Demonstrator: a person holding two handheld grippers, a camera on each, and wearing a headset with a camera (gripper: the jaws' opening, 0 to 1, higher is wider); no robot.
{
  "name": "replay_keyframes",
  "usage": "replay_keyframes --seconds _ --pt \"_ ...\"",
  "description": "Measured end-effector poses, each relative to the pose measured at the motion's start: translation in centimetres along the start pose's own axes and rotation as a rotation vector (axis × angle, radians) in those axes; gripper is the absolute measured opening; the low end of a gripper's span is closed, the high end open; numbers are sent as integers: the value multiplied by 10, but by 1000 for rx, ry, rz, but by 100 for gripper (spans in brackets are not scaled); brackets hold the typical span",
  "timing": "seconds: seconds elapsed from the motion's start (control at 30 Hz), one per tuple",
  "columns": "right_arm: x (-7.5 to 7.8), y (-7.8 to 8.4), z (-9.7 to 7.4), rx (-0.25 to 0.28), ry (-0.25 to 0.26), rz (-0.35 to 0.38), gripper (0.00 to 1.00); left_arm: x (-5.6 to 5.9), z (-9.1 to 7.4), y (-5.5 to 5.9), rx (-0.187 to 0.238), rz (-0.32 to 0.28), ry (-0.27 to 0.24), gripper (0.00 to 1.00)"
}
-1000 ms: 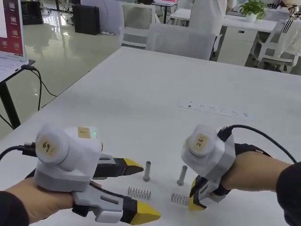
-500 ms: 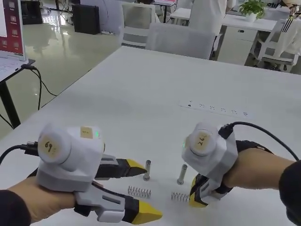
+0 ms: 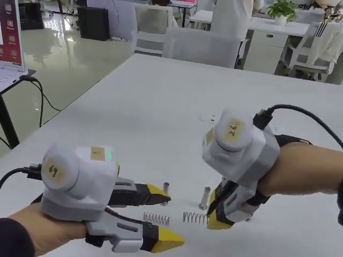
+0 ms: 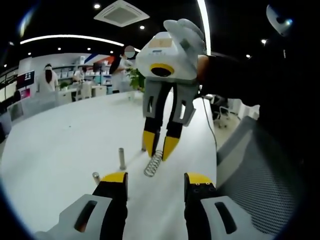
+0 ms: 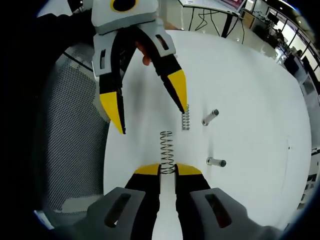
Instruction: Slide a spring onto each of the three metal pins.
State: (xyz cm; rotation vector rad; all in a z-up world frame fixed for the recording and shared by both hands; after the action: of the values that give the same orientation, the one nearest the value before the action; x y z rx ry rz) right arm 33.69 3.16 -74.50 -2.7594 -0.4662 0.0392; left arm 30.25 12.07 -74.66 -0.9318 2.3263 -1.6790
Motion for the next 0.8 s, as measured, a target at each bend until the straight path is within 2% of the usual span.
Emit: replay_keyframes --seconds 0.23,0.4,0.8 --pt "-5 -14 -5 12 -4 -44 8 3 0 -2 10 28 12 29" --pt "-7 -17 -7 10 -7 -64 8 7 1 -3 19 55 29 20" --pt "-13 -22 -10 11 -13 -100 8 10 2 -2 12 79 46 4"
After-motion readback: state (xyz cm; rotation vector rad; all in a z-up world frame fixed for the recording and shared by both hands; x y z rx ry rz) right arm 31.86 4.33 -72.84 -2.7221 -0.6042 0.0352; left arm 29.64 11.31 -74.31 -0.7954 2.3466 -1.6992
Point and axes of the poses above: the centre of the closed fingertips' face, and the gripper's own axes: z roughly forward along the fingers, x roughly to its right, y roughly out of its underside, the point moved 5 cm from there along -z, roughly backward along the fingers, and after that the axes turned 10 degrees about -z, right-handed, at the moved point
